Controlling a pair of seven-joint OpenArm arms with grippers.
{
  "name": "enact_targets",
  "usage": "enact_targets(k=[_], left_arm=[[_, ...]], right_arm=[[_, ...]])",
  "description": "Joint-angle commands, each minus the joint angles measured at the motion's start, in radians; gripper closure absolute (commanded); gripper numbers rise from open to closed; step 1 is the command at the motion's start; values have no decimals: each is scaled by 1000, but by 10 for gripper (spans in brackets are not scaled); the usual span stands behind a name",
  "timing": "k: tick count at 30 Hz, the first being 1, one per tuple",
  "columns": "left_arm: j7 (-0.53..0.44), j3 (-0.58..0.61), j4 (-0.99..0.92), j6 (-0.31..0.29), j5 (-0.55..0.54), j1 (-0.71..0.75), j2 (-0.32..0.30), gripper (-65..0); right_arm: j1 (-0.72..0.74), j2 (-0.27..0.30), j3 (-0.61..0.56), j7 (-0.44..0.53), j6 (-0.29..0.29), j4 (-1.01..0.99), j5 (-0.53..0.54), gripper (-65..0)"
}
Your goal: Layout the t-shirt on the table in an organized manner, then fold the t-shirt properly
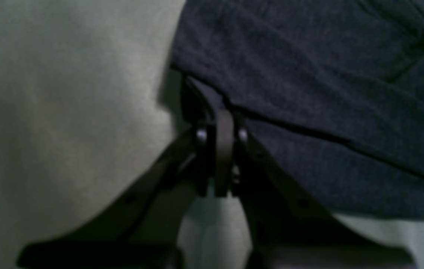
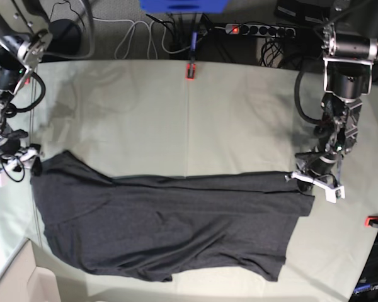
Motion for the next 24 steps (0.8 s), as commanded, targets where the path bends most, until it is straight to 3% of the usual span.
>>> enact_targets(k=[1, 4, 6, 8, 11, 18, 24], left_arm=[[-23, -4, 12, -4, -7, -23, -14, -1], [-23, -4, 12, -4, -6, -22, -15, -1], [-23, -4, 12, -4, -6, -22, -15, -1], [-23, -4, 12, -4, -3, -22, -15, -1], [-23, -4, 12, -4, -1, -22, -15, -1], [-23, -4, 12, -4, 2, -22, -15, -1], [-23, -4, 12, -4, 2, -22, -15, -1]], right_arm=[[31, 18, 0, 29, 4, 12, 19, -403], [31, 13, 0, 29, 4, 10, 19, -386], [31, -1, -1, 29, 4, 10, 19, -335], [34, -8, -1, 29, 4, 10, 19, -235], [36, -11, -1, 29, 4, 17, 19, 0], [71, -8, 3, 28, 4, 70, 21, 0], [136, -41, -1, 22, 4, 192, 17, 0]])
